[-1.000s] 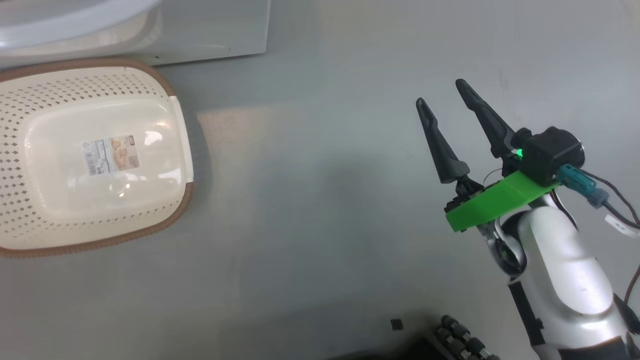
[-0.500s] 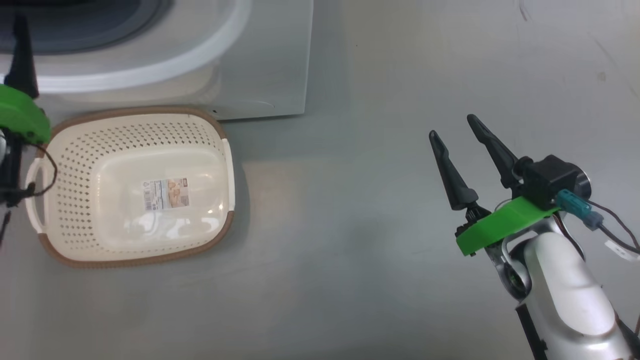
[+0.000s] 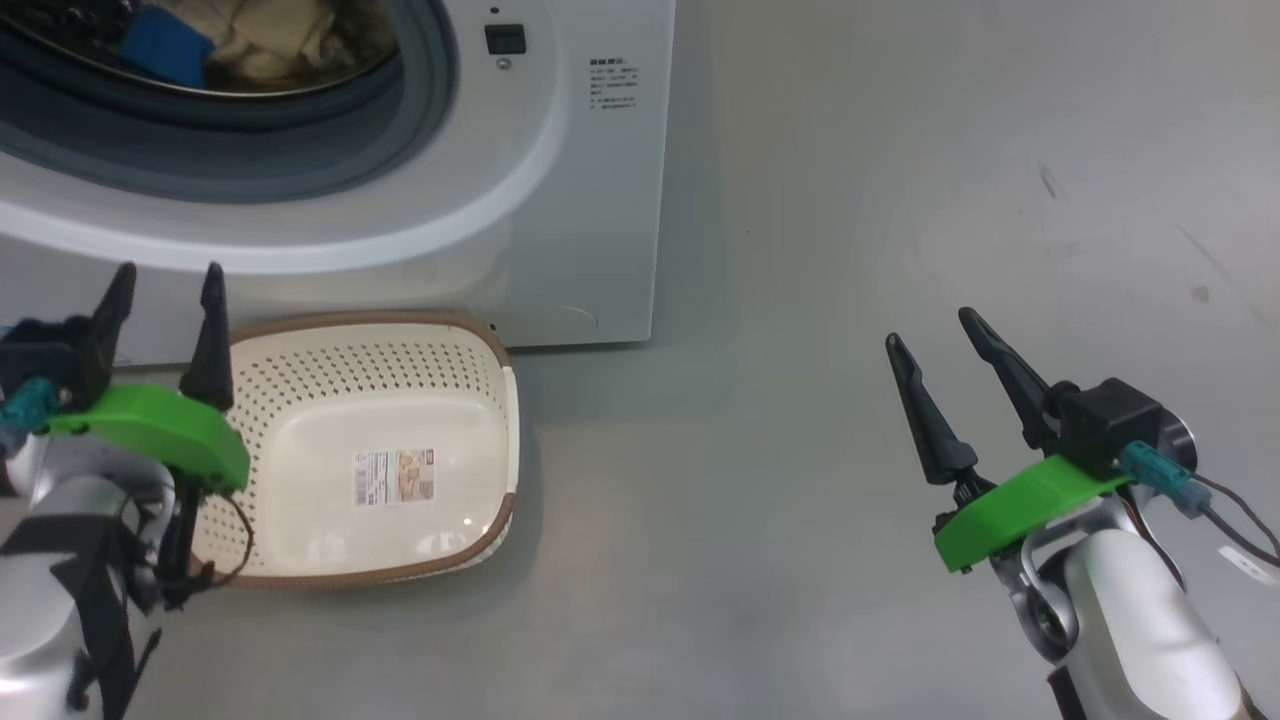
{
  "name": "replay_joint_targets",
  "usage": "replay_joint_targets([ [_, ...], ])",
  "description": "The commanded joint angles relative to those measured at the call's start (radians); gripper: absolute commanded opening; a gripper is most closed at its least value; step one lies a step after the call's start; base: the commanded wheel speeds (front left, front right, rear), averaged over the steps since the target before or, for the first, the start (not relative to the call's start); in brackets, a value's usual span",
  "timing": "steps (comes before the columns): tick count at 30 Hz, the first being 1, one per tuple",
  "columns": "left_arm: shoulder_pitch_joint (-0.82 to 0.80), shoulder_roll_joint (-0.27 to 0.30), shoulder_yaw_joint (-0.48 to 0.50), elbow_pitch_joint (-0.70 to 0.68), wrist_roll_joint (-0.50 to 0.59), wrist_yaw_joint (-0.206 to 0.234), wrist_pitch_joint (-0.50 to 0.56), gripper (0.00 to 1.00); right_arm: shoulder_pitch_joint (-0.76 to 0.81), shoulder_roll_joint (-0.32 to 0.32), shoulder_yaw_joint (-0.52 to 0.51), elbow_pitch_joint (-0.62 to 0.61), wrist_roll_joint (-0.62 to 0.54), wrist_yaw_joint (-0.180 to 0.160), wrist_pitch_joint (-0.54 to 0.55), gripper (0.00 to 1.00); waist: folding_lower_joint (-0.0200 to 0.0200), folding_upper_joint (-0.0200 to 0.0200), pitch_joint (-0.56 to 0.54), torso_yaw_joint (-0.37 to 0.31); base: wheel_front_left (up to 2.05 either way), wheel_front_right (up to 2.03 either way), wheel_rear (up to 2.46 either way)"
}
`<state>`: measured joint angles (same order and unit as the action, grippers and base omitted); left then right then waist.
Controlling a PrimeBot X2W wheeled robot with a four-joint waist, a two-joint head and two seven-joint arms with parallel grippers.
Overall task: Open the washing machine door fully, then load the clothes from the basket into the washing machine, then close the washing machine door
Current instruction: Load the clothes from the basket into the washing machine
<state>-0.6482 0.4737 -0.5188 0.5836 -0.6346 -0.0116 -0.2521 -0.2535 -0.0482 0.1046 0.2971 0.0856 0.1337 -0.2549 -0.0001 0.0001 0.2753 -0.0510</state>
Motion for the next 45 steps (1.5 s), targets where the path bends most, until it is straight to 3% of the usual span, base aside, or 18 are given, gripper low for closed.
replay_joint_targets([
  [1,0.015,0.038,0.062,-0.044,-0.002,0.014,-0.010,1.00,0.001,-0.002,0.015,-0.029,0.000,-0.003,-0.007,1.00,0.0001,-0.0001,-0.046,0.005,0.00,0.00,0.00],
  [9,0.230,-0.004,0.142,-0.213,0.029,0.080,-0.010,1.00,0.044,-0.002,0.012,-0.027,0.012,-0.003,-0.007,1.00,0.0001,-0.0001,-0.137,-0.001,0.00,0.00,0.00],
  [25,0.523,-0.121,0.273,-0.433,0.177,0.139,-0.010,1.00,0.126,-0.002,0.002,-0.020,0.026,-0.003,-0.007,1.00,0.0001,-0.0001,-0.266,0.003,0.00,0.00,0.00],
  [34,0.583,-0.199,0.334,-0.467,0.224,0.110,-0.010,1.00,0.140,-0.002,0.001,-0.027,0.036,-0.003,-0.007,1.00,0.0001,-0.0001,-0.292,0.014,0.00,0.00,0.00],
  [45,0.596,-0.256,0.382,-0.455,0.272,0.030,-0.010,1.00,0.143,-0.002,0.008,-0.024,0.043,-0.003,-0.007,1.00,0.0001,-0.0001,-0.295,0.015,0.00,0.00,0.00],
])
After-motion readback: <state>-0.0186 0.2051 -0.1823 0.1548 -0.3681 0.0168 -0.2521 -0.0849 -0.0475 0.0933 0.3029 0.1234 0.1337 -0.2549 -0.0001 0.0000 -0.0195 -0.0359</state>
